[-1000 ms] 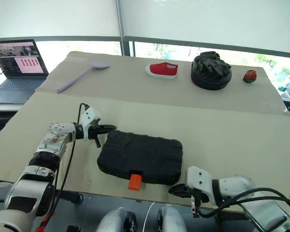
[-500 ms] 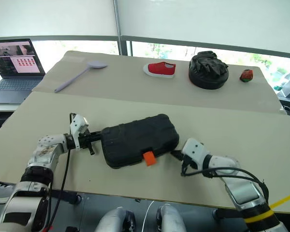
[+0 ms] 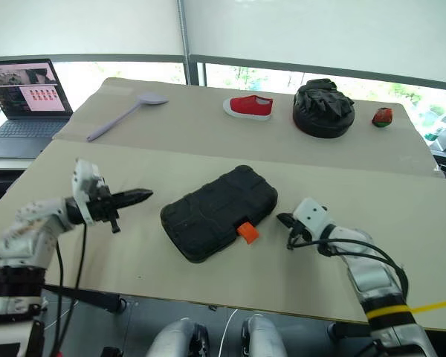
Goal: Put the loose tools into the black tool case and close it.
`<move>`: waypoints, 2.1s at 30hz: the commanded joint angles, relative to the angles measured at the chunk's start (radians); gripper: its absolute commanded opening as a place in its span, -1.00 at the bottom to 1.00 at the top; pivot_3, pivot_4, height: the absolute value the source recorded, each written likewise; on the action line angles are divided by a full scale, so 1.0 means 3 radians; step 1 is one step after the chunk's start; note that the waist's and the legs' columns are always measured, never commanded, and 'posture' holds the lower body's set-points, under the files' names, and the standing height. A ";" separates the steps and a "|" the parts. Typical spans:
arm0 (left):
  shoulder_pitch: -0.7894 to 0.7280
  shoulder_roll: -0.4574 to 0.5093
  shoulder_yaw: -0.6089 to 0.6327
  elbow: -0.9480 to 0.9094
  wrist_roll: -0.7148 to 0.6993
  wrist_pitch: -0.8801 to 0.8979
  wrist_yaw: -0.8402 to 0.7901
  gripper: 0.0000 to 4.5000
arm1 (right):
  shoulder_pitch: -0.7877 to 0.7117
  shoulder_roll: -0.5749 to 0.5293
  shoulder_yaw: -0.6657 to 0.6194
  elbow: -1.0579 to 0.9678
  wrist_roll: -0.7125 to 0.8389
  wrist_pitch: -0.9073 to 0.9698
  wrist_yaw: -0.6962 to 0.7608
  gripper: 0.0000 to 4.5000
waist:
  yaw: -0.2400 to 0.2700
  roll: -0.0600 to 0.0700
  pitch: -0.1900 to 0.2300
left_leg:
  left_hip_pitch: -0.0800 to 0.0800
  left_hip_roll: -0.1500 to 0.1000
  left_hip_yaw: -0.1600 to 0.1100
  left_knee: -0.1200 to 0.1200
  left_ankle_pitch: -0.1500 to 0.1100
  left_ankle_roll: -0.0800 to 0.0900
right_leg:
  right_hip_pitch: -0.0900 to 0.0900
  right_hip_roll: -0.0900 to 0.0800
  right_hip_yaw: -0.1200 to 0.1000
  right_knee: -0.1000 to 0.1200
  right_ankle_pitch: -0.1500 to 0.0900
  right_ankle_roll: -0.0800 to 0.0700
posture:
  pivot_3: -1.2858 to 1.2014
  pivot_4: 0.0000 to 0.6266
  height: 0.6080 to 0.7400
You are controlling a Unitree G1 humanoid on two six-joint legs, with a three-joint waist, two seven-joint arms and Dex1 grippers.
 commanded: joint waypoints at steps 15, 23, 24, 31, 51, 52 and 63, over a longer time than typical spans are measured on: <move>-0.0648 -0.1151 -0.1653 0.0556 0.1171 0.0080 0.0599 -0.99 | 0.0673 -0.0033 -0.0336 -0.1618 0.0664 0.0775 0.0097 -1.00 | 0.0022 0.0030 -0.0021 | 0.0036 -0.0003 0.0002 -0.0006 -0.0008 0.0017 | 0.0027 0.0005 0.0020 0.0001 0.0000 0.0004 | 0.03 -0.52 1.00; -0.0502 -0.1117 -0.1635 0.0330 0.1133 0.0246 0.0579 -0.99 | 0.0562 0.0044 -0.0113 -0.1737 0.0571 0.0914 -0.0005 -1.00 | 0.0023 0.0033 -0.0043 | 0.0058 -0.0003 -0.0001 -0.0009 -0.0026 0.0033 | 0.0050 0.0001 0.0019 -0.0012 -0.0002 0.0006 | 0.03 -0.52 1.00; -0.0491 -0.1106 -0.1626 0.0312 0.1123 0.0255 0.0569 -0.99 | 0.0537 0.0055 -0.0076 -0.1698 0.0542 0.0904 -0.0006 -1.00 | 0.0023 0.0033 -0.0043 | 0.0057 -0.0003 -0.0001 -0.0009 -0.0024 0.0036 | 0.0049 0.0001 0.0019 -0.0012 -0.0002 0.0006 | 0.03 -0.52 1.00; -0.0455 -0.1062 -0.1605 0.0209 0.1107 0.0284 0.0553 -0.99 | 0.0362 0.0137 0.0113 -0.1451 0.0385 0.0851 0.0010 -1.00 | 0.0016 0.0034 -0.0043 | 0.0057 -0.0003 -0.0001 -0.0009 -0.0024 0.0036 | 0.0049 0.0002 0.0019 -0.0013 -0.0002 0.0006 | 0.03 -0.52 1.00; -0.0440 -0.1047 -0.1561 0.0123 0.1077 0.0393 0.0562 -0.99 | 0.0309 0.0411 0.0456 -0.1023 0.0042 0.0737 -0.0042 -1.00 | 0.0003 0.0035 -0.0044 | 0.0057 -0.0002 -0.0001 -0.0014 -0.0028 0.0028 | 0.0046 0.0002 0.0020 -0.0013 -0.0004 0.0003 | 0.03 -0.52 1.00; -0.0442 -0.1047 -0.1563 0.0124 0.1077 0.0394 0.0558 -0.99 | 0.0284 0.0454 0.0446 -0.0992 0.0038 0.0698 -0.0062 -1.00 | 0.0004 0.0035 -0.0044 | 0.0057 -0.0002 -0.0001 -0.0014 -0.0028 0.0028 | 0.0046 0.0002 0.0020 -0.0014 -0.0004 0.0003 | 0.03 -0.52 1.00; -0.0452 -0.1045 -0.1569 0.0147 0.1074 0.0415 0.0533 -0.99 | 0.0251 0.0755 0.0253 -0.0935 0.0134 0.0224 -0.0171 -1.00 | -0.0006 0.0036 -0.0044 | 0.0054 -0.0002 -0.0001 -0.0016 -0.0027 0.0023 | 0.0042 0.0002 0.0020 -0.0013 -0.0004 0.0003 | 0.03 -0.52 1.00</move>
